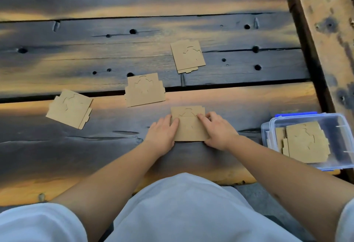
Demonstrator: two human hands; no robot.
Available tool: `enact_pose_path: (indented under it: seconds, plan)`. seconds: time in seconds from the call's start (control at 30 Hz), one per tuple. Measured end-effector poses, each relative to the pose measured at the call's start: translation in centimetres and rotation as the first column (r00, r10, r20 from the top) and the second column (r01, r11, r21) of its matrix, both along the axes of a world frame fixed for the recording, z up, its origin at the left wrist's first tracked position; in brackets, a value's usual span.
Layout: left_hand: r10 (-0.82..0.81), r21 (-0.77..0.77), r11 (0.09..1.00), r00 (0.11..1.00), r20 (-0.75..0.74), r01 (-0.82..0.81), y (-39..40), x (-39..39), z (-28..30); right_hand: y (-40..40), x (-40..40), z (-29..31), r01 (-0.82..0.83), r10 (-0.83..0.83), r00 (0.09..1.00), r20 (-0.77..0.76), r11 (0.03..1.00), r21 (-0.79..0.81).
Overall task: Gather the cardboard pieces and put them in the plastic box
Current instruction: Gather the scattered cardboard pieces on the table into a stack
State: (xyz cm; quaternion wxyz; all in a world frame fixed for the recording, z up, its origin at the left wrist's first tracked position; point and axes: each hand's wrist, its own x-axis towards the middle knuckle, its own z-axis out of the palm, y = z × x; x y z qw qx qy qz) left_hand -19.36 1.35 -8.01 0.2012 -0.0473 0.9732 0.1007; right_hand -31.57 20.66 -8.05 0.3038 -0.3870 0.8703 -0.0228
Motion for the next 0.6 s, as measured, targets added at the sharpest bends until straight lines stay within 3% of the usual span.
enact_pose_path:
  seconds: [0.43,0.6]
  plan:
    - [0.062,0.019,0.998,0.994,0.094,-0.064,0.3,-1.9,-1.2,-0.1,-1.9,-2.1,-0.050,0.050,0.998,-0.036,0.999,0.000]
    - [0.060,-0.018,0.998,0.996,0.061,-0.059,0.0,-1.8,-1.4,0.0,-1.3,-2.4,-0.015,0.015,0.999,-0.040,1.000,-0.006]
